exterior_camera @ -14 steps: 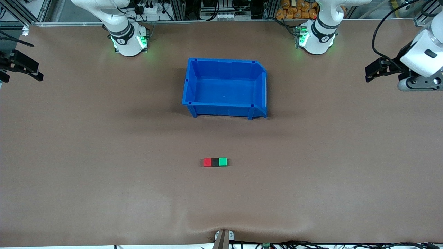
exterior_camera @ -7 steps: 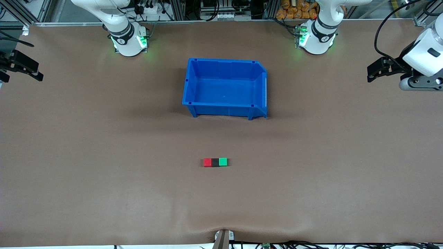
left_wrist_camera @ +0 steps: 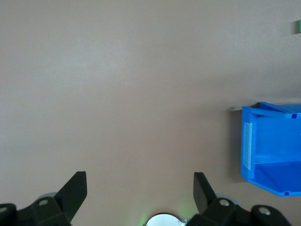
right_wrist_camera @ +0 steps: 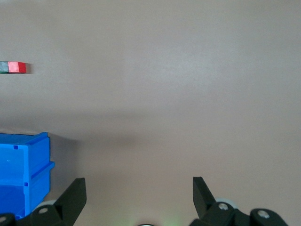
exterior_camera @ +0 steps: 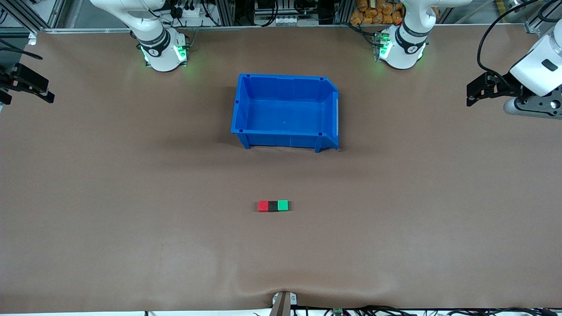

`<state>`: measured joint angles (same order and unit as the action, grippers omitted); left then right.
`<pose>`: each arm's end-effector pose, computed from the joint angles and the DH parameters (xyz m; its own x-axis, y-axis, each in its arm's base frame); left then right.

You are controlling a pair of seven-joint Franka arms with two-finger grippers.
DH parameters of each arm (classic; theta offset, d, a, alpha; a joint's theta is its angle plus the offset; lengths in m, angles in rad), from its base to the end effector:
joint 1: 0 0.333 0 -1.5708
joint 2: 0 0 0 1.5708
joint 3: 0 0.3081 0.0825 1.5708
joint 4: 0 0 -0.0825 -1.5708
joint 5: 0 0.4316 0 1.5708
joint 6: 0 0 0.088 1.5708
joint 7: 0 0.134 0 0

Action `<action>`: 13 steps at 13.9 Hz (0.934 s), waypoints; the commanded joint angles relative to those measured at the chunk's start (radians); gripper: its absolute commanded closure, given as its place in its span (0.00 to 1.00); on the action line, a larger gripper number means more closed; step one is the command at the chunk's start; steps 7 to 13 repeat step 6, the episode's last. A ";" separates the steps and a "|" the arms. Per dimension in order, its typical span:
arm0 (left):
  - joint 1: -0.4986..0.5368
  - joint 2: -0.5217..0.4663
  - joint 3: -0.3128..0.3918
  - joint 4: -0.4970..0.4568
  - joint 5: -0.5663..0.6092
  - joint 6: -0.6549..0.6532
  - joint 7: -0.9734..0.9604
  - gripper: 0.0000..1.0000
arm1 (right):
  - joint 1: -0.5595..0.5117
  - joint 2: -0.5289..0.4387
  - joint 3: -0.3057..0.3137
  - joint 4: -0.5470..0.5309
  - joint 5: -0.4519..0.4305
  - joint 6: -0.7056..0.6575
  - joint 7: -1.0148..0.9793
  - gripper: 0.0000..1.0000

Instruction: Attach green and red cubes to black cube

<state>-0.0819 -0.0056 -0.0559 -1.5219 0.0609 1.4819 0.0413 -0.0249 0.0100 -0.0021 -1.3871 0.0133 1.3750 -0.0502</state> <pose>0.5861 -0.0727 0.6108 0.9843 -0.1726 -0.0367 -0.1746 -0.9828 -0.0596 0.5813 -0.0137 0.6602 0.9994 0.0258 -0.0214 0.0255 -0.9996 -0.0142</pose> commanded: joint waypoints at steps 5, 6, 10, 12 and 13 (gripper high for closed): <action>-0.006 0.001 0.001 0.011 -0.012 0.001 0.017 0.00 | -0.006 -0.002 0.002 -0.003 -0.010 -0.008 -0.014 0.00; -0.006 0.001 0.001 0.009 -0.012 0.001 0.017 0.00 | -0.006 -0.002 0.002 -0.003 -0.010 -0.008 -0.014 0.00; -0.006 0.001 0.001 0.009 -0.012 0.001 0.017 0.00 | -0.006 -0.002 0.002 -0.003 -0.010 -0.008 -0.014 0.00; -0.006 0.001 0.001 0.009 -0.012 0.001 0.017 0.00 | -0.006 -0.002 0.002 -0.003 -0.010 -0.008 -0.014 0.00; -0.006 0.001 0.001 0.009 -0.012 0.001 0.017 0.00 | -0.006 -0.002 0.002 -0.003 -0.010 -0.008 -0.014 0.00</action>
